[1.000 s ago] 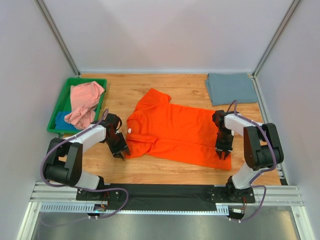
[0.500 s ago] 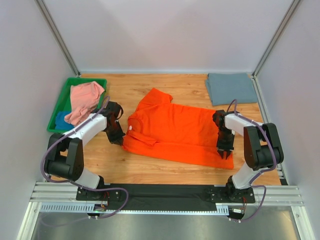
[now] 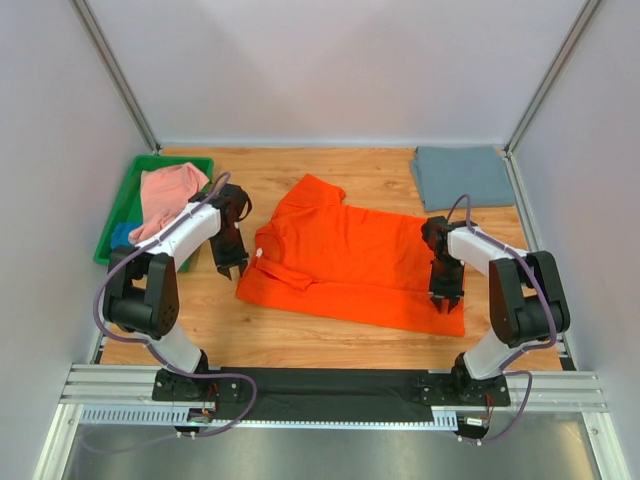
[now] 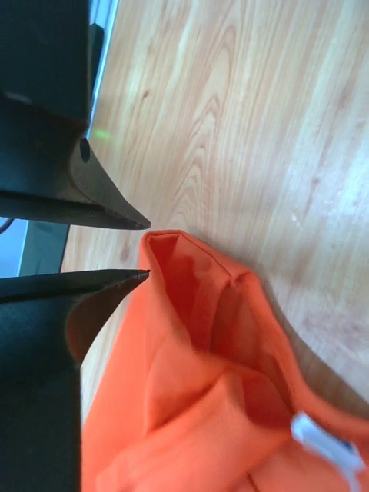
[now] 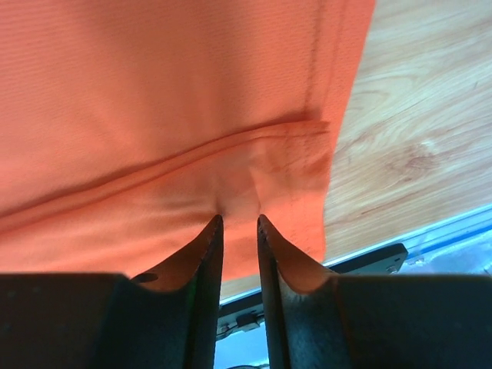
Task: Fold and stack the t-shirts
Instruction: Fold the tshirt
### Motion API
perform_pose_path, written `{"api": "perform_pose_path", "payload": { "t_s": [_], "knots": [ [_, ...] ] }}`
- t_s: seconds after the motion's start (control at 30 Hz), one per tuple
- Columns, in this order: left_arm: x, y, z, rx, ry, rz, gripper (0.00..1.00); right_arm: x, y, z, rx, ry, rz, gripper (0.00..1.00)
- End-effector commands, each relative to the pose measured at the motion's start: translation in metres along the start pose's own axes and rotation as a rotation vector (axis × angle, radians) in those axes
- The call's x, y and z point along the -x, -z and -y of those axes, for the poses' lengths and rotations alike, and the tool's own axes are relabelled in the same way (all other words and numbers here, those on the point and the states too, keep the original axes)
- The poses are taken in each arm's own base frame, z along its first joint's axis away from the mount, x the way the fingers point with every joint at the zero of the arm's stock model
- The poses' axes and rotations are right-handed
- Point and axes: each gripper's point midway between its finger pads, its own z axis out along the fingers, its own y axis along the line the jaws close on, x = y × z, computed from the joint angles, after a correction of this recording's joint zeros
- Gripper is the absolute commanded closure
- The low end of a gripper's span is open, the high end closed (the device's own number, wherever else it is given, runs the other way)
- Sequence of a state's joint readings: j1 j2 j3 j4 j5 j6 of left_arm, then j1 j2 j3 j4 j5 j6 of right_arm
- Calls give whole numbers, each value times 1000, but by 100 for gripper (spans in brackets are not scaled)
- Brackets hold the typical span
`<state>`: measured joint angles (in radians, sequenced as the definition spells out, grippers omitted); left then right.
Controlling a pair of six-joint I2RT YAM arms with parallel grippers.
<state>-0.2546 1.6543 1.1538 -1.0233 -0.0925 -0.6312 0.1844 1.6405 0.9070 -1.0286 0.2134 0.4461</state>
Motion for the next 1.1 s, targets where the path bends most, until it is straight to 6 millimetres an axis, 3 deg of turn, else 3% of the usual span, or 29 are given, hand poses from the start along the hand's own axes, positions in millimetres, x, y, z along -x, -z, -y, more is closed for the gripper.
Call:
{"api": "perform_pose_path", "payload": {
  "t_s": [0.0, 0.07, 0.17, 0.3, 0.43, 0.63, 0.8, 0.93, 1.07],
  "knots": [
    [20, 34, 6, -49, -19, 86, 62, 27, 32, -21, 107, -1, 141, 73],
    [30, 47, 33, -193, -43, 113, 58, 32, 52, -29, 143, 15, 182, 72],
    [36, 55, 54, -291, -56, 113, 54, 38, 75, -43, 180, 46, 227, 71],
    [34, 41, 76, -389, -126, 55, 54, 38, 96, -61, 240, 86, 264, 71],
    [27, 22, 77, -400, -161, 23, 55, 29, 111, -92, 334, 155, 286, 69],
    [27, 7, 74, -387, -229, 35, 56, 18, 123, -120, 363, 231, 297, 69],
    [29, -8, 74, -398, -264, 34, 55, 15, 125, -125, 351, 256, 292, 69],
    [33, -8, 81, -451, -295, 54, 53, 13, 127, -123, 357, 257, 297, 69],
    [39, -10, 72, -417, -311, 80, 52, 10, 125, -119, 345, 260, 293, 69]
  ]
}}
